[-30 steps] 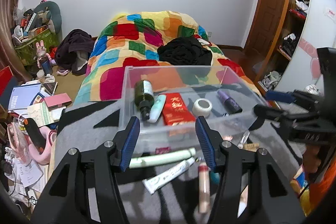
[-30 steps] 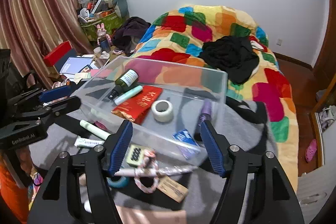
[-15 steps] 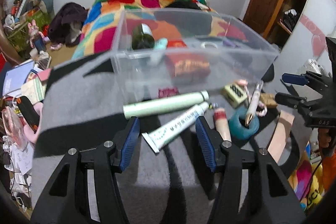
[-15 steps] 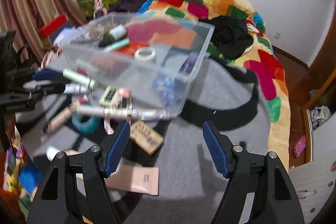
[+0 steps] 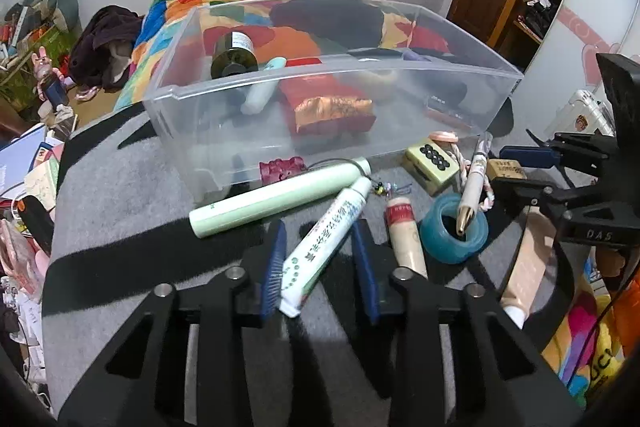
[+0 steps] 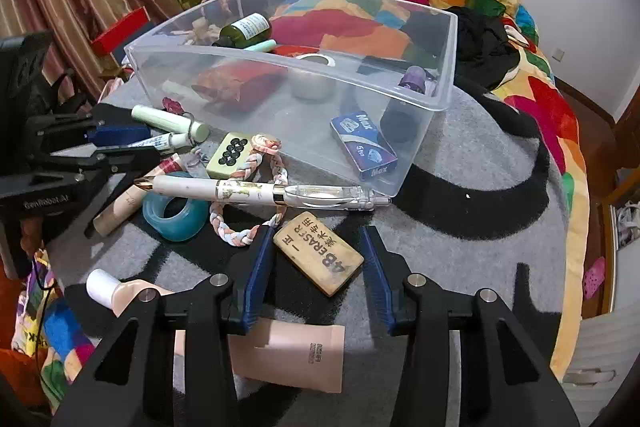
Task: Organize objects
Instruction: 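Grasp the white toothpaste tube with the left tool while the right tool grasps the wooden eraser block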
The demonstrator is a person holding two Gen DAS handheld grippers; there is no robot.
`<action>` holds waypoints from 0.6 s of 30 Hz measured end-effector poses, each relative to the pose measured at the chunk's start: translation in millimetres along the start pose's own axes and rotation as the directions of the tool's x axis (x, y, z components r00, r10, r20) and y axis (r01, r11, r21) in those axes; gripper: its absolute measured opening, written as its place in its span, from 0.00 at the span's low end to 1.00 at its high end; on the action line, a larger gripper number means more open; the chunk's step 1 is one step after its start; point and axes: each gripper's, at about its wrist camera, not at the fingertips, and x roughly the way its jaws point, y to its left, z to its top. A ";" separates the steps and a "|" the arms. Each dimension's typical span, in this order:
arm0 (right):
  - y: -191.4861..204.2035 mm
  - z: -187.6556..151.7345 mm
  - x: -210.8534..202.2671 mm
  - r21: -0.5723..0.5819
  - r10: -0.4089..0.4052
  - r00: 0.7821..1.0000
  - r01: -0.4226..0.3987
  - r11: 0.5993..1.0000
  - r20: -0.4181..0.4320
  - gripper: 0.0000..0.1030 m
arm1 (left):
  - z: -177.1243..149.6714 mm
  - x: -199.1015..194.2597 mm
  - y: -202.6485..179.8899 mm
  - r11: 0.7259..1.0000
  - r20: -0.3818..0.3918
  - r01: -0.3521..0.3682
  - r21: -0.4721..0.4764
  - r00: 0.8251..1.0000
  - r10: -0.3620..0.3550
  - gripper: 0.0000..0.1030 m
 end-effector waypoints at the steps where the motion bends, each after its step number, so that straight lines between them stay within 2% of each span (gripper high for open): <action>1: -0.3 -2.0 -1.7 0.005 -0.004 1.000 0.004 1.000 0.003 0.39 | -2.0 -1.6 0.4 1.000 0.003 0.001 -0.005 1.000 -0.001 0.27; 7: -3.7 -12.8 -10.3 0.034 -0.027 1.000 0.026 0.999 0.011 0.39 | -23.5 -18.6 3.8 0.998 0.018 -0.013 -0.054 1.000 0.014 0.17; 13: -9.8 -23.7 -20.9 0.083 -0.051 0.998 0.049 0.995 0.027 0.39 | -41.7 -34.6 0.2 0.998 0.022 -0.031 -0.047 0.999 0.032 0.17; 18: -14.4 -23.9 -32.9 0.117 -0.045 0.997 0.038 0.992 0.057 0.39 | -37.8 -32.2 -3.2 0.999 0.013 -0.043 -0.027 0.999 0.044 0.17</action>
